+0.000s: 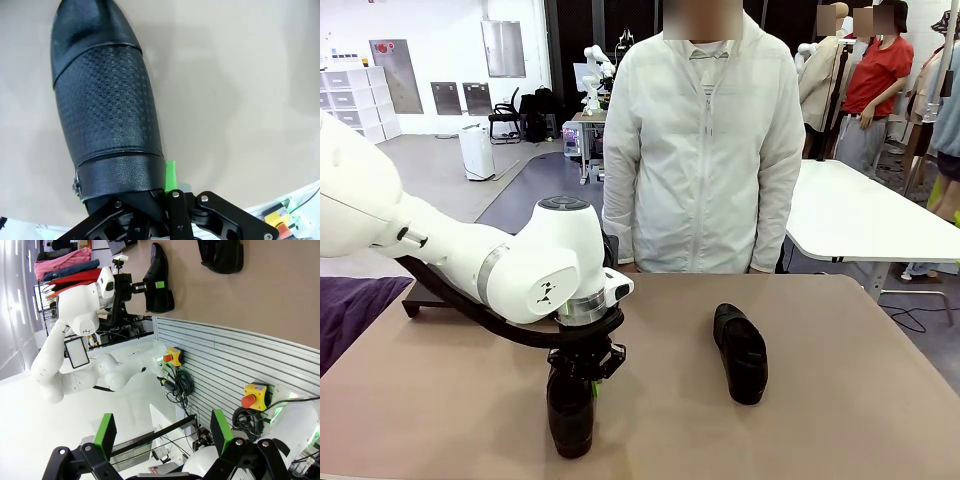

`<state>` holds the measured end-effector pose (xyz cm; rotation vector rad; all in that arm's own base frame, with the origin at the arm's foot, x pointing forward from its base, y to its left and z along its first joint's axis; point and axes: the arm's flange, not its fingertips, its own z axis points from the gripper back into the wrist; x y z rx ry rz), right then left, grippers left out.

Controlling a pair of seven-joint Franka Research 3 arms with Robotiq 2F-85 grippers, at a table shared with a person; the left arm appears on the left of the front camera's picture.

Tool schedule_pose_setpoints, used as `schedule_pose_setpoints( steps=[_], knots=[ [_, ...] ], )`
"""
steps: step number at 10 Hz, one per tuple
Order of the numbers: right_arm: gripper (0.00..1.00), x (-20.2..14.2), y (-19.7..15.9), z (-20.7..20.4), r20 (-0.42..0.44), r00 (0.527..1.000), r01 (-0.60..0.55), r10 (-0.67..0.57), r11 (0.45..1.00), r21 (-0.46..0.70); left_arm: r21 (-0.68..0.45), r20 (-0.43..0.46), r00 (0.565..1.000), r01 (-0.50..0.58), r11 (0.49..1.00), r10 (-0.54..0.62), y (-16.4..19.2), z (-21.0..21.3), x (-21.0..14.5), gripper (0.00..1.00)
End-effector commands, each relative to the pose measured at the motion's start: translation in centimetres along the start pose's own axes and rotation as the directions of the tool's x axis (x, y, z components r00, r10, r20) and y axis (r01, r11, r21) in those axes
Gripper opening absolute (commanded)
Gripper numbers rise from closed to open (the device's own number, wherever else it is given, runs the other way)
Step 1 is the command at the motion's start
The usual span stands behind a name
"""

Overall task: Organize the shoes by placing them on the stand.
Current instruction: Place the Shoe from the middle of the table onto the Shoes Stand.

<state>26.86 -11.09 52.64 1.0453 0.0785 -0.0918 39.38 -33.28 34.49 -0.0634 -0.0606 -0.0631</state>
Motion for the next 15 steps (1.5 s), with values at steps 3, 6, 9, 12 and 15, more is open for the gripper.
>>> schedule_pose_setpoints(
  steps=[3, 6, 9, 12, 15],
  knots=[
    [1.00, 0.0, 0.1, 0.3, -0.003, 1.000, -0.025, 0.025, 1.000, 0.011, -0.027, 0.106, 0.982, 0.157, 0.987, -0.153, 6.4, 7.5, -1.8, 0.00],
    [1.00, 0.0, 0.1, 0.3, -0.003, 1.000, -0.025, 0.025, 1.000, 0.011, 0.092, 0.240, 0.932, 0.257, 0.962, -0.272, 14.2, 13.4, -4.9, 0.00],
    [1.00, 0.0, 0.1, 0.3, -0.003, 1.000, -0.025, 0.025, 1.000, 0.011, 0.184, 0.237, 0.920, 0.272, 0.944, -0.312, 23.8, 14.3, -7.3, 0.00],
    [1.00, 0.0, 0.1, 0.3, -0.003, 1.000, -0.025, 0.025, 1.000, 0.011, 0.183, 0.217, 0.920, 0.289, 0.940, -0.325, 20.9, 15.2, -6.0, 0.00],
    [1.00, 0.0, 0.1, 0.3, -0.003, 1.000, -0.025, 0.025, 1.000, 0.011, 0.183, 0.217, 0.920, 0.289, 0.940, -0.325, 20.9, 15.2, -6.0, 0.00]
  ],
)
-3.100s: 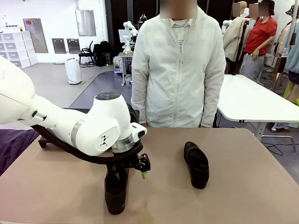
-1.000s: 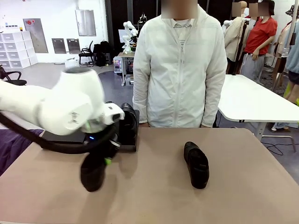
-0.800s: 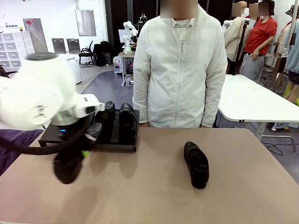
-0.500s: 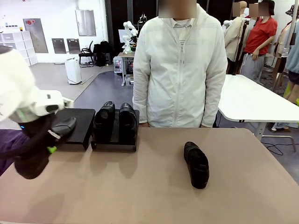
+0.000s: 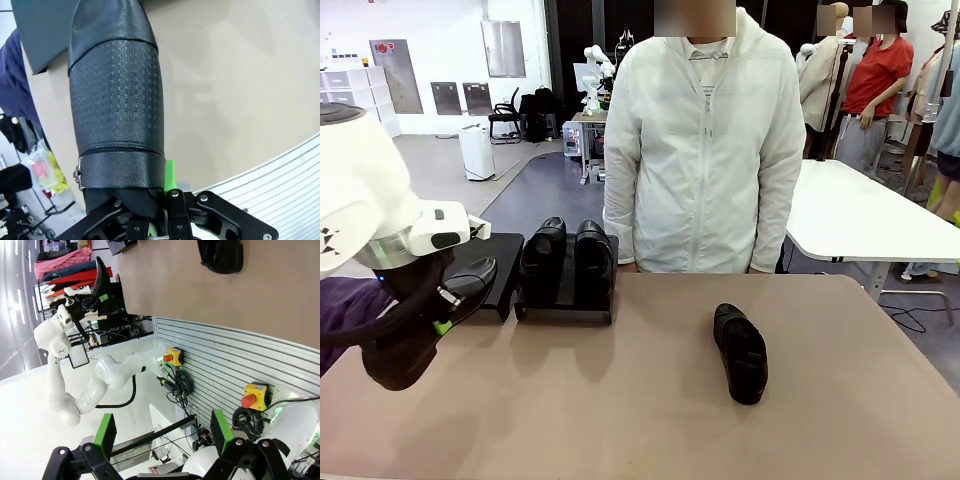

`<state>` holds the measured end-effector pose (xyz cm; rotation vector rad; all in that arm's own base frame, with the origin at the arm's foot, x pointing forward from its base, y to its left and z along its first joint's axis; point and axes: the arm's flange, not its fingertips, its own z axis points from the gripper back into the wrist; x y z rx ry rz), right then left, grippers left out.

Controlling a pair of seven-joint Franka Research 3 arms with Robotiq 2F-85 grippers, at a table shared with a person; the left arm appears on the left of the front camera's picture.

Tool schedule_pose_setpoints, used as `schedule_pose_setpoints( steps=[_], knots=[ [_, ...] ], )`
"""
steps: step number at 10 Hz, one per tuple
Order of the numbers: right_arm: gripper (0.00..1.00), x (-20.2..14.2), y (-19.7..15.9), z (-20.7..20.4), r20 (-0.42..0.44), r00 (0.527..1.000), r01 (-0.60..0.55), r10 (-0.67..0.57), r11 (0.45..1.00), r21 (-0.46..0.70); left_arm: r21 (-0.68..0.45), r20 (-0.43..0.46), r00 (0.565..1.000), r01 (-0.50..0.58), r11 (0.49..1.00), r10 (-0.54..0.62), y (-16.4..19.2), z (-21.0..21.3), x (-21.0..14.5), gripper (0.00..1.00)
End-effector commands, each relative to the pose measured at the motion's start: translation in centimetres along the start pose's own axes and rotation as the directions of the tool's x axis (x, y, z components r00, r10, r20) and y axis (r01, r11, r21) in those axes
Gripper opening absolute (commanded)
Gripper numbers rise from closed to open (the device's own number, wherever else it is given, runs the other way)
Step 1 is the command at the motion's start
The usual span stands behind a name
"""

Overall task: Organize the shoes by placing them on the stand.
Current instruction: Place the Shoe from the middle of the table onto the Shoes Stand.

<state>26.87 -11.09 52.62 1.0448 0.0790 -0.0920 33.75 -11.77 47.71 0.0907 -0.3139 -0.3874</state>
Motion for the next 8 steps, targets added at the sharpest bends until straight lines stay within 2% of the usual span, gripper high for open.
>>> schedule_pose_setpoints(
  steps=[1, 2, 3, 4, 6, 8],
  knots=[
    [1.00, 0.0, 0.1, 0.3, -0.002, 1.000, -0.025, 0.025, 1.000, 0.011, 0.003, 0.008, 1.000, -0.021, 1.000, 0.021, 0.6, 0.2, -0.1, 0.00],
    [1.00, 0.0, 0.1, 0.3, -0.002, 1.000, -0.025, 0.025, 1.000, 0.011, 0.000, 0.000, 1.000, 0.000, 1.000, 0.000, 0.0, 0.0, 0.0, 0.00],
    [1.00, 0.0, 0.1, 0.3, -0.002, 1.000, -0.025, 0.025, 1.000, 0.011, 0.000, 0.002, 0.988, -0.153, 0.988, 0.153, 3.0, -0.7, 3.7, 0.00],
    [1.00, 0.0, 0.1, 0.3, -0.002, 1.000, -0.025, 0.025, 1.000, 0.011, 0.019, 0.042, 0.992, -0.123, 0.992, 0.122, 4.8, -1.6, 7.1, 0.00],
    [1.00, 0.0, 0.1, 0.3, -0.002, 1.000, -0.025, 0.025, 1.000, 0.011, 0.062, 0.084, 0.985, -0.157, 0.986, 0.151, 8.9, -4.3, 13.6, 0.00],
    [1.00, 0.0, 0.1, 0.3, -0.002, 1.000, -0.025, 0.025, 1.000, 0.011, 0.091, 0.095, 0.971, -0.227, 0.970, 0.219, 12.4, -6.3, 16.8, 0.00]
  ],
)
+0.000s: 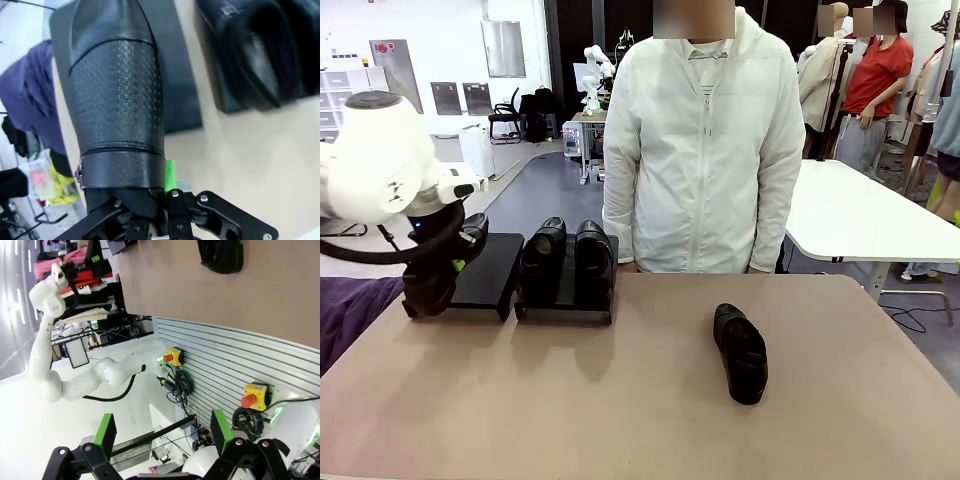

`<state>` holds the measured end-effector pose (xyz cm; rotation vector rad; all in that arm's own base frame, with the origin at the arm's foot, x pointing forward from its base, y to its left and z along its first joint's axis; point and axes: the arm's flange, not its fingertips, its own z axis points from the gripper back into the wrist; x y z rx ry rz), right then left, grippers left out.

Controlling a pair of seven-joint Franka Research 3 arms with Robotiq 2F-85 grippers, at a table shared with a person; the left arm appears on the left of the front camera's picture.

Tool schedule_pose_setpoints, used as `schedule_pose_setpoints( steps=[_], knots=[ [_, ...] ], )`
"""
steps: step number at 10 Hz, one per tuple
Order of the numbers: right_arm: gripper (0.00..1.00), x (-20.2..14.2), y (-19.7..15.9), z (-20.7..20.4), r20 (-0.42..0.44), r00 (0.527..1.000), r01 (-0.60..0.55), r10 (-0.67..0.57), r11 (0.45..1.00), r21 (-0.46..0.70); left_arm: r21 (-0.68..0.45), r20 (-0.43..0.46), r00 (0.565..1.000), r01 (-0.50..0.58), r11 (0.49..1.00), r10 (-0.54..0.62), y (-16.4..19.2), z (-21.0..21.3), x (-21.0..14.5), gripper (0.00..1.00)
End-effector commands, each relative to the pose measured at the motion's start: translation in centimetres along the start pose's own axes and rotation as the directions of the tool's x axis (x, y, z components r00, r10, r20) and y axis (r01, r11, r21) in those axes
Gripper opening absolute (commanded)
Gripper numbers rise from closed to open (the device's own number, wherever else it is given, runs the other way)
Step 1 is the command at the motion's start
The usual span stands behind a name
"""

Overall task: Organize the shoes by placing them on the stand.
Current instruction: Place the Shoe from the middle of the table onto the Shoes Stand.

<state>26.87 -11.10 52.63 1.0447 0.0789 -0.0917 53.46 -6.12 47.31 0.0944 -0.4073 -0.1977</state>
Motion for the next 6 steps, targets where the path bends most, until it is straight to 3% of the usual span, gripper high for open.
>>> schedule_pose_setpoints(
  steps=[1, 3, 6],
  knots=[
    [1.00, 0.0, 0.1, 0.3, -0.002, 1.000, -0.025, 0.025, 1.000, 0.011, 0.108, 0.008, 0.996, -0.084, 0.991, 0.084, 1.7, -0.4, 3.2, 0.00],
    [1.00, 0.0, 0.1, 0.3, -0.002, 1.000, -0.025, 0.025, 1.000, 0.011, 0.147, 0.040, 0.991, -0.129, 0.981, 0.125, 4.7, -2.5, 5.6, 0.00],
    [1.00, 0.0, 0.1, 0.3, -0.002, 1.000, -0.025, 0.025, 1.000, 0.011, 0.086, 0.044, 0.996, -0.080, 0.993, 0.077, 5.4, -5.4, 6.8, 0.00]
  ],
)
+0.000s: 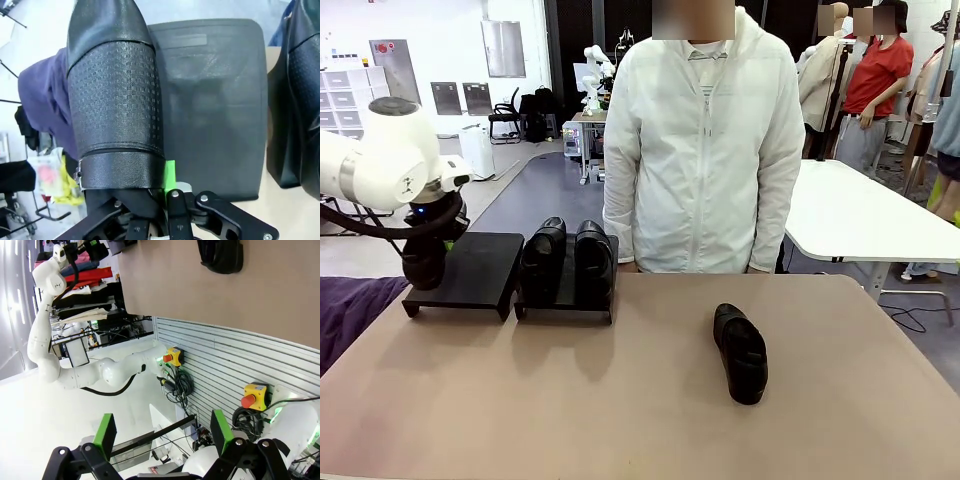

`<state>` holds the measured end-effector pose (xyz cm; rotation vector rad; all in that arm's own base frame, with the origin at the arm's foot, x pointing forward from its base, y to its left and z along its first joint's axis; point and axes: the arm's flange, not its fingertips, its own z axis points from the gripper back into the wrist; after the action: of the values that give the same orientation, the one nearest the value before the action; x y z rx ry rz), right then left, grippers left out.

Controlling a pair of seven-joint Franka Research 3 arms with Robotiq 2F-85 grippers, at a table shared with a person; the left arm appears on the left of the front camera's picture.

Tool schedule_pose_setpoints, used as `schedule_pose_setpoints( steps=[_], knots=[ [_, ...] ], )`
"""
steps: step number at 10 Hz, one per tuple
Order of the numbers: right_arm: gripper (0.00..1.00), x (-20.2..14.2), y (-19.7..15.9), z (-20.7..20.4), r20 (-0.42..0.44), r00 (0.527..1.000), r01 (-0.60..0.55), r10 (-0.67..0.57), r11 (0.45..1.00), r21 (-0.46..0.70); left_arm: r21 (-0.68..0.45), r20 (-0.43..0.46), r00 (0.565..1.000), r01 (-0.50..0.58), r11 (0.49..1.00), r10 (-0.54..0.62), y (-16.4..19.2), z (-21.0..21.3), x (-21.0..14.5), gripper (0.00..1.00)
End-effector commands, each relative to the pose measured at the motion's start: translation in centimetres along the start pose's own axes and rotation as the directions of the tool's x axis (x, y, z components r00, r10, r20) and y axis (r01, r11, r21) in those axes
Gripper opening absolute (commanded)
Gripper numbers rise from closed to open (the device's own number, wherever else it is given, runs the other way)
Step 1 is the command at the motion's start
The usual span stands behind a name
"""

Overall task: Organize the shoes by placing them on the stand.
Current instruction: Place the Shoe from the middle of the table onto the Shoes Stand.

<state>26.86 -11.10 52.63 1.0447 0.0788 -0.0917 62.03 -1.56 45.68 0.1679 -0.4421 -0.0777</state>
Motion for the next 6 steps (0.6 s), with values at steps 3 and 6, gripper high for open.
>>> schedule_pose_setpoints(
  steps=[3, 6],
  knots=[
    [1.00, 0.0, 0.1, 0.3, -0.002, 1.000, -0.025, 0.025, 1.000, 0.012, -0.025, -0.013, 0.999, 0.050, 0.998, -0.050, -0.5, -2.2, 0.9, 0.00],
    [1.00, 0.0, 0.1, 0.3, -0.002, 1.000, -0.025, 0.025, 1.000, 0.012, -0.009, -0.006, 1.000, 0.029, 1.000, -0.029, -0.3, -2.6, 1.0, 0.18]
  ],
)
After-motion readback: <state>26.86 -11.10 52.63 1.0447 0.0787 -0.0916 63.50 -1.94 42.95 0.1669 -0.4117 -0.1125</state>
